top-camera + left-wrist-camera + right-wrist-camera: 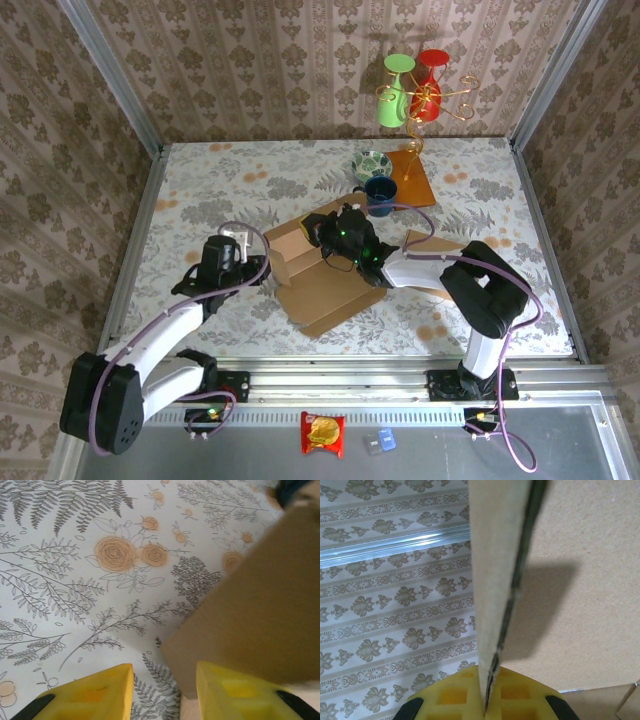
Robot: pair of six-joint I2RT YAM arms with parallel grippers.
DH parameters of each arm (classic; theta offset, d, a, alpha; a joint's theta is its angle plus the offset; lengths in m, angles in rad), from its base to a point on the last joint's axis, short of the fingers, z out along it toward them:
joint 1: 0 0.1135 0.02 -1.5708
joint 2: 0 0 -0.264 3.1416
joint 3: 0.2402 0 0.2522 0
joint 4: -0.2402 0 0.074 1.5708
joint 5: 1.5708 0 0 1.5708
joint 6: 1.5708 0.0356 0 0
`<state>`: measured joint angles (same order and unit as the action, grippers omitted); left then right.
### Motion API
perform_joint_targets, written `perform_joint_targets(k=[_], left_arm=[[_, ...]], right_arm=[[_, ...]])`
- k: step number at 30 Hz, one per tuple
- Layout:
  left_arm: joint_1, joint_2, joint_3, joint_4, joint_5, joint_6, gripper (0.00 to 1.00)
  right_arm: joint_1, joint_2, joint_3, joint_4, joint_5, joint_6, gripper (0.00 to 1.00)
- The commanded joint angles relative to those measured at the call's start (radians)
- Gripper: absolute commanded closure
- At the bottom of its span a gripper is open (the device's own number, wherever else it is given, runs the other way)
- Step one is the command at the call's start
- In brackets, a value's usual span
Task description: Fold the paper box
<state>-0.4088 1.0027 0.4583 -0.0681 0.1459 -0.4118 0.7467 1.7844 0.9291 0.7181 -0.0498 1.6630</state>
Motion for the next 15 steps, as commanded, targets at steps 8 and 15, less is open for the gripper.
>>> perform_joint_targets(k=[8,15], left_arm=[[-0.041,-0.034,-0.023,-0.003,-0.024,-0.024,0.53],[-0.089,0.012,-0.012,0.032,-0.053,0.017,0.50]], right_arm=[[0.010,0.021,-0.022,0.084,0.033,-0.023,1.00],[0.012,0.025,-0.051,0.104,0.033,-0.020,1.00]])
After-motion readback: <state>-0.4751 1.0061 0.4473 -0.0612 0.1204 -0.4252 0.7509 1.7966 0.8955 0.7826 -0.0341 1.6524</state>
